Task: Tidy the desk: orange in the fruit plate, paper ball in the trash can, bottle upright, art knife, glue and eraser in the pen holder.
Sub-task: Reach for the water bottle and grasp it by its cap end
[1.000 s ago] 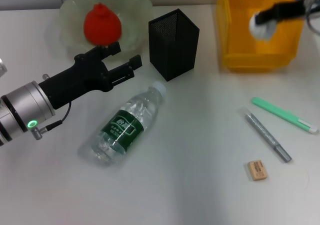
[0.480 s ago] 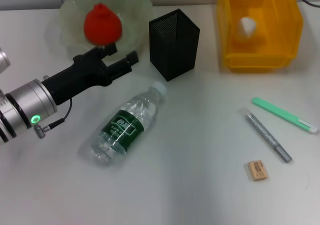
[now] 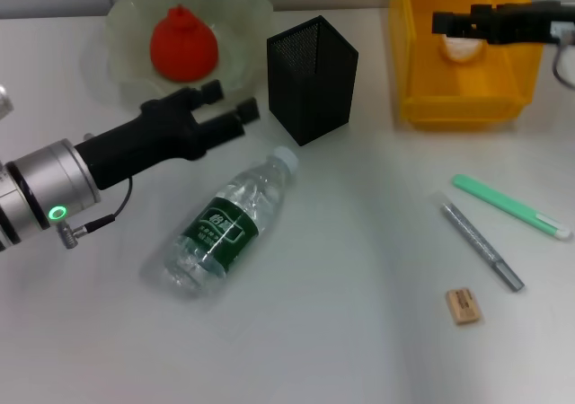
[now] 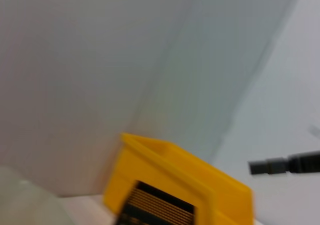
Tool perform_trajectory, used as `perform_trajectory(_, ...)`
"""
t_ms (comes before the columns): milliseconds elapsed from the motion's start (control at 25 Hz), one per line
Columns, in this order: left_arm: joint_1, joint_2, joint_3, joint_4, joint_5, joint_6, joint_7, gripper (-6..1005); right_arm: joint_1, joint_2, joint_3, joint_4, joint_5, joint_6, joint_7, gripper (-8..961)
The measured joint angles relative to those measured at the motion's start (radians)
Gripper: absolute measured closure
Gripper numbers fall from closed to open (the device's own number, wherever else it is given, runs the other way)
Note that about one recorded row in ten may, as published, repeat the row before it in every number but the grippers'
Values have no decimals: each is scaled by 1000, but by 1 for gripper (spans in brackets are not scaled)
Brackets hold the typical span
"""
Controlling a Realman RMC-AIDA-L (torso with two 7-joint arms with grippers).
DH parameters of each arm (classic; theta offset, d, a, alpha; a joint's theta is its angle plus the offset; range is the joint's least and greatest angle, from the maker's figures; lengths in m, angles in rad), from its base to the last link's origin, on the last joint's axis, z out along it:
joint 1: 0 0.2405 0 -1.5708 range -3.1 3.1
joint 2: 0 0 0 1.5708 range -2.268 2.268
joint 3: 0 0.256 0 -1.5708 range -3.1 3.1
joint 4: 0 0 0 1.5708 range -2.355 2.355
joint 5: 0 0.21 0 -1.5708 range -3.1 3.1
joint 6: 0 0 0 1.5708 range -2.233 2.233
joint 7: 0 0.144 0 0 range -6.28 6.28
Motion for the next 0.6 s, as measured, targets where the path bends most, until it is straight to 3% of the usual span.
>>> perform_trajectory(200, -9, -2, 3, 76, 135, 2, -80, 214, -90, -8, 32, 224, 382, -99, -441, 231)
perform_trajectory(400, -61, -2, 78, 86, 165, -71, -155, 214, -85, -9, 195, 428, 428, -255, -696, 232)
perform_trajectory(600, -90, -4, 163, 176, 281, -155, -311, 214, -85, -7, 299, 528, 428, -309, -820, 233)
